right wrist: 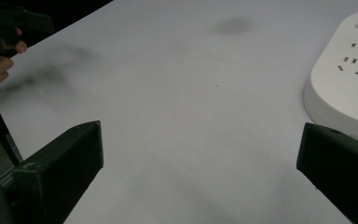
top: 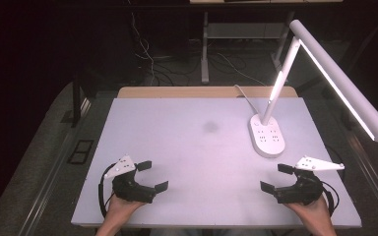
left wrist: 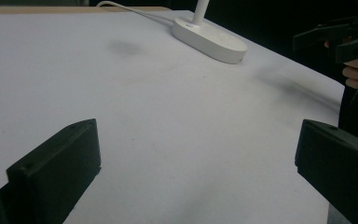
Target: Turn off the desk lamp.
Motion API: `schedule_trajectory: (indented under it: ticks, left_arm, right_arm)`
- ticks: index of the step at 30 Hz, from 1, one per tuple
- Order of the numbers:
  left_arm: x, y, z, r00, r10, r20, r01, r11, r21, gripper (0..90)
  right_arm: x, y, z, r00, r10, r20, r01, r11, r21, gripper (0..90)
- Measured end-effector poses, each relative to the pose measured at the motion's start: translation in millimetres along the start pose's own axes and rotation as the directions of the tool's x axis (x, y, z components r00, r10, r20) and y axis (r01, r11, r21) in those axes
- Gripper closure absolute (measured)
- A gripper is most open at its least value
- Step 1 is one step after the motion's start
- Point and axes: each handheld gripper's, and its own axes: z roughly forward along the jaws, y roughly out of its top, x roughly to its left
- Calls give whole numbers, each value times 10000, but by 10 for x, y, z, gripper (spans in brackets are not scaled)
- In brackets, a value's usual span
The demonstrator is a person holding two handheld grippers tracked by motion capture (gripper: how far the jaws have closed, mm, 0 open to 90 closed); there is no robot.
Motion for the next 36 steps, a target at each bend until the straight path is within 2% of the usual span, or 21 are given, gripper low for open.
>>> schedule_trajectory:
  ticks: [15, 16, 18, 36]
  left_arm:
    - [-3, -5, 2, 10000, 2, 51, -2, 10000, 38, 0]
    - [-2, -4, 3, 10000, -5, 35, 4, 10000, 32, 0]
    - [-2, -4, 4, 10000, -18, 18, 18, 10000, 28, 0]
    - [2, -7, 6, 10000, -75, -24, 75, 10000, 0, 0]
  right_arm:
    - [-25, 167, -5, 10000, 21, -44, -19, 9994, 339, 5]
    - [-14, 203, -9, 9998, -184, 91, 180, 9987, 475, 5]
    - [-12, 239, -14, 9998, -190, 32, 188, 9985, 520, 5]
    - [-216, 547, -69, 9996, -290, 57, 285, 9969, 735, 6]
